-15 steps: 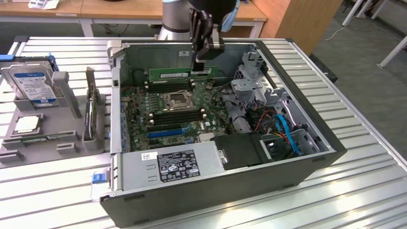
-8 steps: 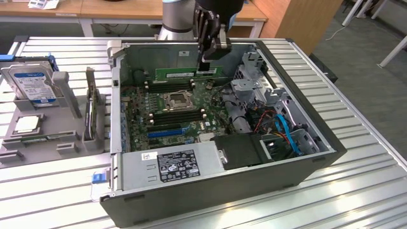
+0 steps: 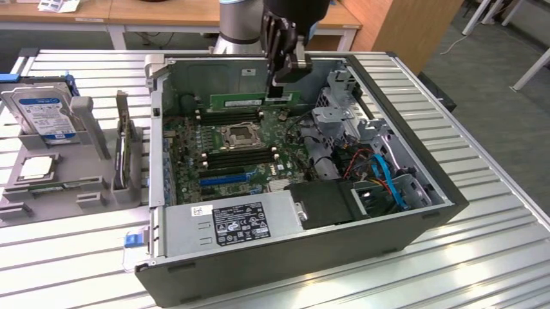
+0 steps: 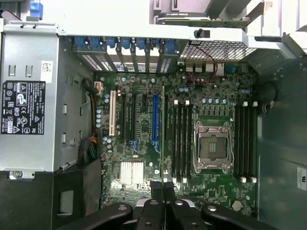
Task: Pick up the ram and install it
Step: 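Pick up the ram and move it above insertion slot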
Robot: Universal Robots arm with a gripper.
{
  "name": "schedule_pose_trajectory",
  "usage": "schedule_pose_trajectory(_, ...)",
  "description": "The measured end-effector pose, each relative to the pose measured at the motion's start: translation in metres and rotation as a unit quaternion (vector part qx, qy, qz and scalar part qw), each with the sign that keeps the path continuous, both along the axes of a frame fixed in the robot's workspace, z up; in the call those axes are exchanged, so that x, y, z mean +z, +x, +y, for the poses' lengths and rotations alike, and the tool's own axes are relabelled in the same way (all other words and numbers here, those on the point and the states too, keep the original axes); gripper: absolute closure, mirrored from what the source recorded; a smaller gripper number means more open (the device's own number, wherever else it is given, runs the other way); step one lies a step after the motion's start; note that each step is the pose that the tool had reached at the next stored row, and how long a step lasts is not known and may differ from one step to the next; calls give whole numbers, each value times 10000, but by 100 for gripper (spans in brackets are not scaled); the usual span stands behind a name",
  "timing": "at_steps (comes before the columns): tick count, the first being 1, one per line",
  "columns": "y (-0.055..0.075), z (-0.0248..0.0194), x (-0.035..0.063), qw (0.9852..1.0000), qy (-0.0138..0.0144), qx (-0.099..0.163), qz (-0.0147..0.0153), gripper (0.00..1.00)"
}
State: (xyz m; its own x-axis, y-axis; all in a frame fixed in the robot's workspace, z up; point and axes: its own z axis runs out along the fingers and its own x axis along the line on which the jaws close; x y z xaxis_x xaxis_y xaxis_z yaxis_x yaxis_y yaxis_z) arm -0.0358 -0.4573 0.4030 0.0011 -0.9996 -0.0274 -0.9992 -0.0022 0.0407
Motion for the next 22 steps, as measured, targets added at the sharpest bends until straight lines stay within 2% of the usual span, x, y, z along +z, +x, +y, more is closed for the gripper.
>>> schedule_pose_trajectory(12, 0, -1, -212, 10000, -1, 0, 0, 88)
schedule_pose_trajectory(22, 0, -1, -353, 10000, 0, 0, 0, 88)
